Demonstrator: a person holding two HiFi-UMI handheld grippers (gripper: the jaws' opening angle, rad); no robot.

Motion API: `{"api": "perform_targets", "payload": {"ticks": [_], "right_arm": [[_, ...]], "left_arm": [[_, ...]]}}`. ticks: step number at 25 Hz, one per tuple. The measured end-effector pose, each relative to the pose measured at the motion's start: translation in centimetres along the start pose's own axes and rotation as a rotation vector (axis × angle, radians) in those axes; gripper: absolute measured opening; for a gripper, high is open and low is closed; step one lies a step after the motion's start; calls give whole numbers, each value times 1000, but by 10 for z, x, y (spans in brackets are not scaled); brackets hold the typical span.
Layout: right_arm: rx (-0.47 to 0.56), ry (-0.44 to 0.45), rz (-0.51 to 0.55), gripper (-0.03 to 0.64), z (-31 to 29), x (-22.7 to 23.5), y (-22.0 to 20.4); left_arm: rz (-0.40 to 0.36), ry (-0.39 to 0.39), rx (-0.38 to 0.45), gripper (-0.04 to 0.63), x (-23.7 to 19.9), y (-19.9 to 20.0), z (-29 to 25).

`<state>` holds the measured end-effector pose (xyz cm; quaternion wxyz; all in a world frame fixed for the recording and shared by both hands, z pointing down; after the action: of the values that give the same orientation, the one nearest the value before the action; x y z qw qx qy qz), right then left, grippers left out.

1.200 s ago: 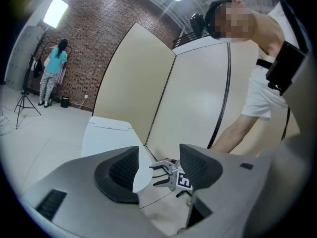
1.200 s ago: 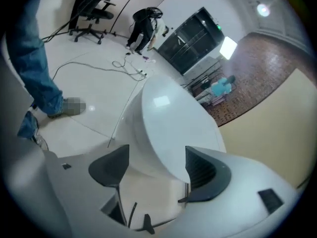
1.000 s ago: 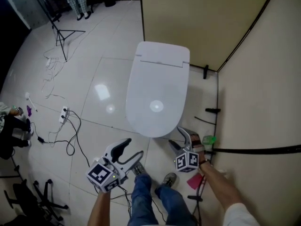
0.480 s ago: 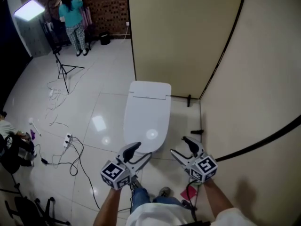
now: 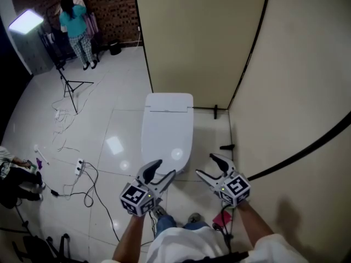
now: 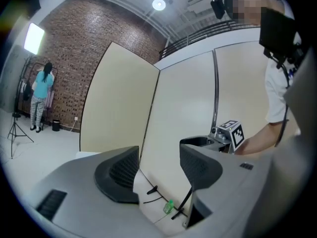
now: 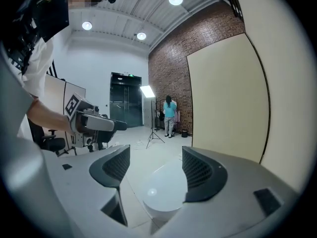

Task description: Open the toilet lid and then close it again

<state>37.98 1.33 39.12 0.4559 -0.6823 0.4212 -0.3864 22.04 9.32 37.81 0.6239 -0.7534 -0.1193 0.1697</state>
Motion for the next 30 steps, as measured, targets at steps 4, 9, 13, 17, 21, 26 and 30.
{"api": "perform_targets", "payload": {"ticks": [4,9,13,17,21,26,30], "right_arm": [[-13,-5,-12,336,-6,5,-2],[-39,-9,-99,337,-30,15,-3],[-104,-8,-236,336,-56,25,-16],[-144,-28,-393,336,-76,50,-40],[-189,-15,-567,336,-94,91,-65],[-292,65,-733,336,-124,160,-114],[-340,85,-801,336,-154,205,-160]], "left_arm": [[13,33,46,255,-11,2,9],[-25,52,52,255,-40,5,25],[-105,79,33,255,-69,3,36],[-168,85,10,255,-85,0,32],[-173,105,-15,255,-89,-7,15],[-146,162,-23,255,-85,-21,-34],[-151,262,27,255,-94,-32,-75]]}}
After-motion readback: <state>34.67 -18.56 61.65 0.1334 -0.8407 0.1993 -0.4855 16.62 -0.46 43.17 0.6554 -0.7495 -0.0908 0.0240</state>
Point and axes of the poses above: the fingertips, and each gripper's own axes: z backward along the fingers, x to its right, y out of its top, the point moved 4 cm from there along z, backward along the fingers, and after that the axes turned 7 degrees about -z, right-handed, at the moved point
